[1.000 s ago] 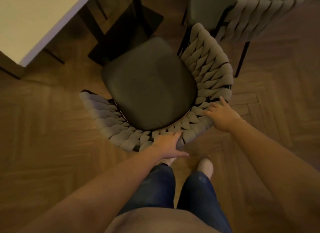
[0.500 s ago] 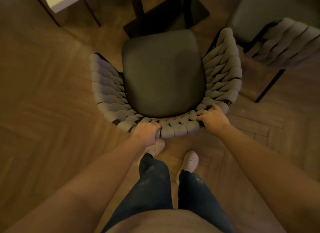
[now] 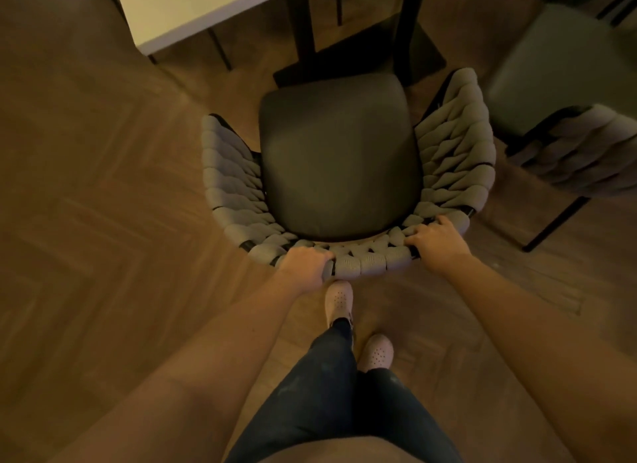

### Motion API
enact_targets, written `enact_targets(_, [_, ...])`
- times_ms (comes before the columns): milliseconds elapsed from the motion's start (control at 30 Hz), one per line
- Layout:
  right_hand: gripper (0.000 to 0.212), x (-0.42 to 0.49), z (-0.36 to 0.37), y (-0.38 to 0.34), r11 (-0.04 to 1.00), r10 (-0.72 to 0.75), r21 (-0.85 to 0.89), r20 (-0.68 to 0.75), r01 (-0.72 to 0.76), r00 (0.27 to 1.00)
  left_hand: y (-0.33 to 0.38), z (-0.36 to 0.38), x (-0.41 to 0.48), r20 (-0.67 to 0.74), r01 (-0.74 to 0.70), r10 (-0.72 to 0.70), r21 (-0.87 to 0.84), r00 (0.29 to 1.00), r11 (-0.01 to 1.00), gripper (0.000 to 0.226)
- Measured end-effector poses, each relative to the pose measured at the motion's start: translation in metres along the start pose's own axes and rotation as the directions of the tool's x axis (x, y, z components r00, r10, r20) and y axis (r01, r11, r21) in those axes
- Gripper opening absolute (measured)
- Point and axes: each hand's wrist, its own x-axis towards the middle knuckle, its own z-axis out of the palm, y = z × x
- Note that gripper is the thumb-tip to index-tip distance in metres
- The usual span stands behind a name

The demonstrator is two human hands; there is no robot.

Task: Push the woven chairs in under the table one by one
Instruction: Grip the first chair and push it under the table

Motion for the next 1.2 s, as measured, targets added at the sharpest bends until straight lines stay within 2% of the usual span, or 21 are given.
enact_targets(200, [0.033, 0.029, -0.025, 0.032, 0.999, 0.018, -0.047, 0.019, -0.018, 1.000, -0.002, -0.021, 0.038, -0.014, 0.009, -0.009, -0.002, 1.000, 1.000, 0.027])
enact_targets(500, [0.035, 0.062, -0.055, 0.063, 0.995, 0.094, -0.019, -0.016, -0.095, 0.995, -0.008, -0.041, 0.081, -0.044, 0.033, -0.034, -0.029, 0.998, 0.999, 0.025])
enact_targets(800, [0.034, 0.099, -0.074, 0.103, 0.999, -0.015, -0.032, -0.047, 0.013, 0.999, -0.006, -0.067, 0.112, 0.014, 0.194, -0.194, -0.107, 0.981, 0.975, 0.029])
enact_targets(1033, [0.032, 0.105, -0.068, 0.116, 0.991, -0.131, -0.015, -0.039, 0.130, 0.991, -0.009, -0.068, 0.118, 0.128, 0.198, -0.187, -0.078, 0.974, 0.977, 0.046])
enact_targets(1100, [0.032, 0.108, -0.068, 0.122, 0.983, -0.180, 0.015, -0.036, 0.181, 0.983, -0.011, -0.076, 0.116, 0.199, 0.220, -0.181, -0.190, 0.963, 0.957, 0.062])
enact_targets(1133, [0.034, 0.110, -0.068, 0.127, 0.975, -0.219, 0.034, -0.029, 0.219, 0.975, -0.012, -0.082, 0.114, 0.238, 0.277, -0.203, -0.336, 0.950, 0.900, 0.069])
enact_targets(1200, [0.042, 0.111, -0.067, 0.138, 0.950, -0.299, 0.085, -0.017, 0.299, 0.954, -0.019, -0.089, 0.108, 0.289, 0.396, -0.274, -0.603, 0.917, 0.692, 0.074])
